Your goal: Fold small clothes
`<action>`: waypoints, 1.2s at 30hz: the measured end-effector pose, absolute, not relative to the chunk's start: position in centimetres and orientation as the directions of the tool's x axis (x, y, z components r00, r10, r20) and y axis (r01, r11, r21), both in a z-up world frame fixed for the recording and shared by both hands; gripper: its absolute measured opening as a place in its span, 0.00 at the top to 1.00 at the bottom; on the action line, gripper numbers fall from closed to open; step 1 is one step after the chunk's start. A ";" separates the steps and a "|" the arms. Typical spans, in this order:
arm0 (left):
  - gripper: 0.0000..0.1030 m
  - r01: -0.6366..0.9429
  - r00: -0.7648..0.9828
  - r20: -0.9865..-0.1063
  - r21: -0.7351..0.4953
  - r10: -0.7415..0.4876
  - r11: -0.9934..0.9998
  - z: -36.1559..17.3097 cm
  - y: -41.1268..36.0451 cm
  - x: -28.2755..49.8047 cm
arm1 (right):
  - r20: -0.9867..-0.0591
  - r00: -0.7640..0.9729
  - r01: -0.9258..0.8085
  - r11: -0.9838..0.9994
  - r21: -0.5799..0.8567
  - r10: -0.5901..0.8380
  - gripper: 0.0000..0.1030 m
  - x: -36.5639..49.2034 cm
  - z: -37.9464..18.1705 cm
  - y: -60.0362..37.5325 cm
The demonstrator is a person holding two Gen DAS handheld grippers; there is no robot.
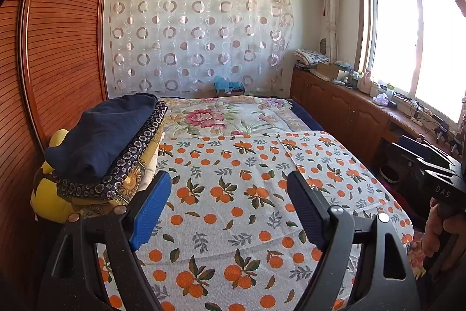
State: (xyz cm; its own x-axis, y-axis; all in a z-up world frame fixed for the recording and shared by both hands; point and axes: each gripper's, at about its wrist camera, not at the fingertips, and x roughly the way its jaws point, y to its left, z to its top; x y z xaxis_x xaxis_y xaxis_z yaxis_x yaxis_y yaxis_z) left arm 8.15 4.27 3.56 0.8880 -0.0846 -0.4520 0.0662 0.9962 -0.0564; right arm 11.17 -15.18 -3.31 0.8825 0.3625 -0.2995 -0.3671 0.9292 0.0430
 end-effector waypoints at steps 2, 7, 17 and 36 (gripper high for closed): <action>0.20 0.067 0.888 -0.453 -0.056 -0.085 0.996 3.6 4.3 8.2 | -0.299 0.883 -0.367 0.929 0.044 0.363 0.31 11.1 -3.3 -15.4; 0.20 0.068 0.888 -0.452 -0.056 -0.086 0.996 3.6 4.3 8.2 | -0.298 0.883 -0.367 0.929 0.046 0.363 0.31 11.0 -3.2 -15.5; 0.20 0.067 0.889 -0.451 -0.056 -0.086 0.996 3.6 4.3 8.0 | -0.295 0.884 -0.367 0.929 0.045 0.363 0.31 10.8 -2.9 -15.7; 0.20 0.065 0.890 -0.448 -0.053 -0.082 0.996 3.7 3.9 7.6 | -0.295 0.883 -0.369 0.929 0.043 0.365 0.31 10.6 -2.8 -15.9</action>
State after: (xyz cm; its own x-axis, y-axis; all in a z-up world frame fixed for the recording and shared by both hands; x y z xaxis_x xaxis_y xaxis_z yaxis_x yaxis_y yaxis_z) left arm 7.63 3.87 3.65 0.8903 -0.0821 -0.4479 0.0650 0.9965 -0.0534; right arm 10.60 -15.94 -2.77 0.8832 0.3645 -0.2950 -0.3687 0.9285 0.0433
